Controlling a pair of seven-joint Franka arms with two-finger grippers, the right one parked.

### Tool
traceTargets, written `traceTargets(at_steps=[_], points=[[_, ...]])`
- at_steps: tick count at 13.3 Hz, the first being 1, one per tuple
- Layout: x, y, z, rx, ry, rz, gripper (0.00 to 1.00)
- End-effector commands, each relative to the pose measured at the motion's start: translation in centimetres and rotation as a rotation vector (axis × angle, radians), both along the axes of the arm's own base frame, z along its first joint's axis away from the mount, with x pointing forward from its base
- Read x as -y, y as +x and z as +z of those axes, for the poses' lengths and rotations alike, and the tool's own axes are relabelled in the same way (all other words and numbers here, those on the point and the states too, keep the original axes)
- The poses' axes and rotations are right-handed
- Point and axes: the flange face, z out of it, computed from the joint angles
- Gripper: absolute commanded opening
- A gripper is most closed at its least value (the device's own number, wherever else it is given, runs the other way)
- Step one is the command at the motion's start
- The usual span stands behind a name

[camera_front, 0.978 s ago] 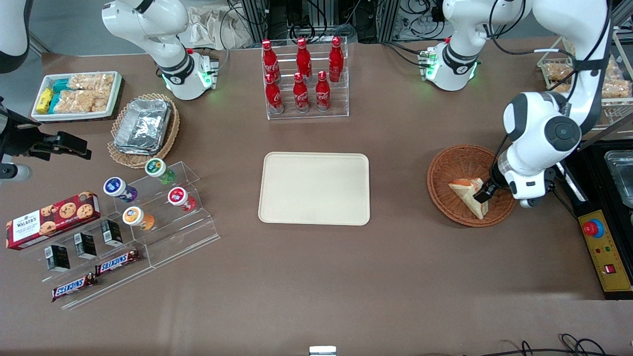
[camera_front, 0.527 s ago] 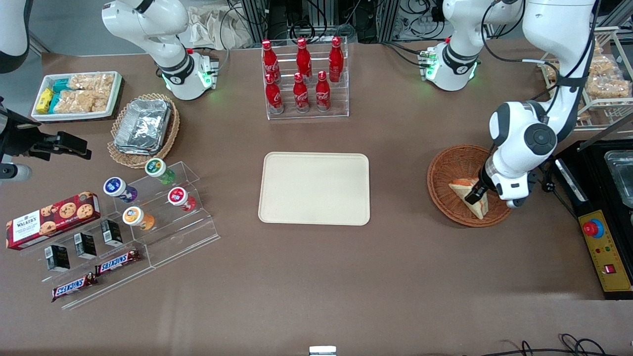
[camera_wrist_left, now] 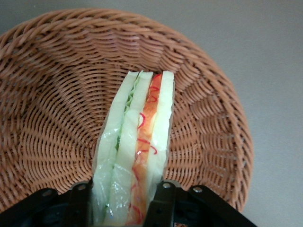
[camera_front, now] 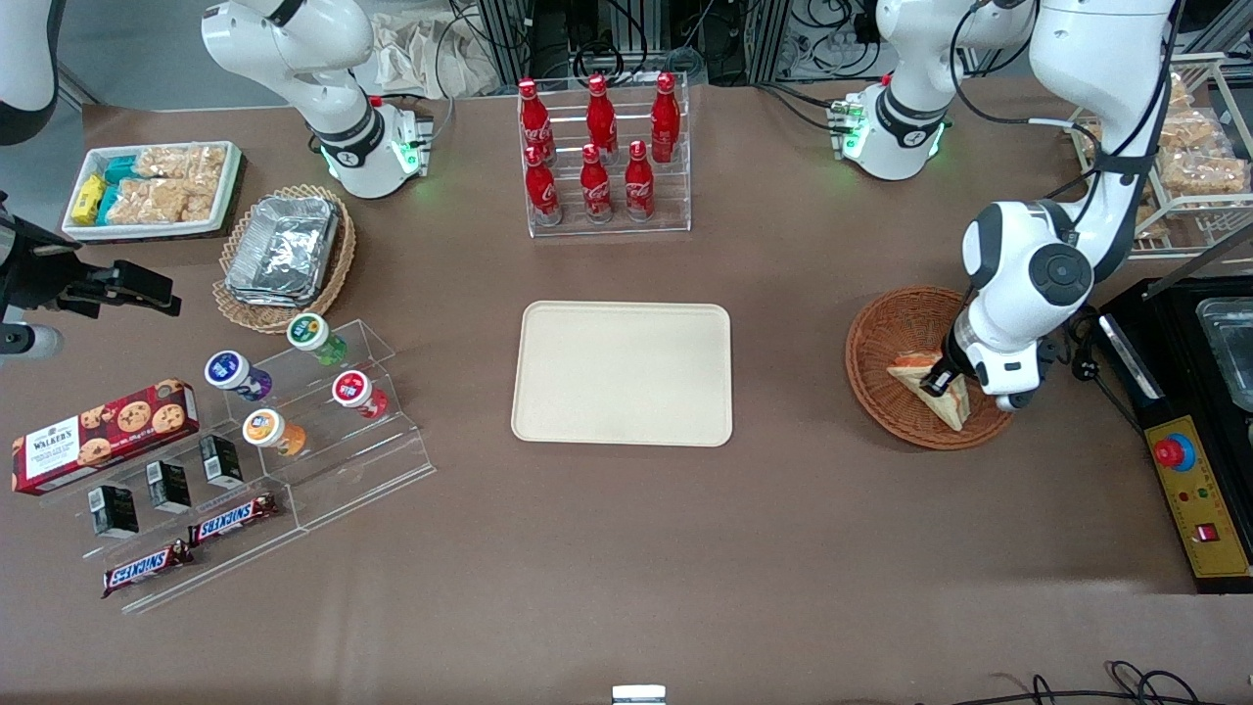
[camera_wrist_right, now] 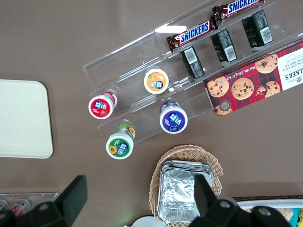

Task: Place sandwich from basket to tray
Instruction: 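Close the left gripper on the triangular sandwich, then lift the sandwich out of the basket with the left gripper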

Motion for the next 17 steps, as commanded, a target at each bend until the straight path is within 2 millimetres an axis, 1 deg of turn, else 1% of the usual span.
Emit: traceTargets(at_steps=[1,3,5,7,9,10,11,12,13,14,15,17], points=[[0.3,0.2,3.8,-0.011,0.034,-0.092,0.0],[-0.2,1.3,7.9,-0.116,0.045,-0.226,0.0],[-0.3,3.1,12.4,-0.171,0.043,-0.327,0.0],[0.1,4.6,17.7,-0.196,0.032,-0.403,0.0],[3.0,5.4,23.4,-0.21,0.021,-0.493,0.0],[5.1,5.7,26.0,-0.201,0.019,-0.512,0.0],[7.7,5.9,27.6,-0.178,0.006,-0.527,0.0],[10.4,5.8,28.5,-0.155,-0.016,-0.506,0.0],[13.6,5.4,28.6,-0.142,-0.021,-0.483,0.0],[17.4,4.9,28.4,-0.128,-0.022,-0.498,0.0],[20.9,4.3,27.5,-0.119,-0.008,-0.545,0.0],[26.7,3.6,23.9,-0.101,-0.006,-0.617,0.0]])
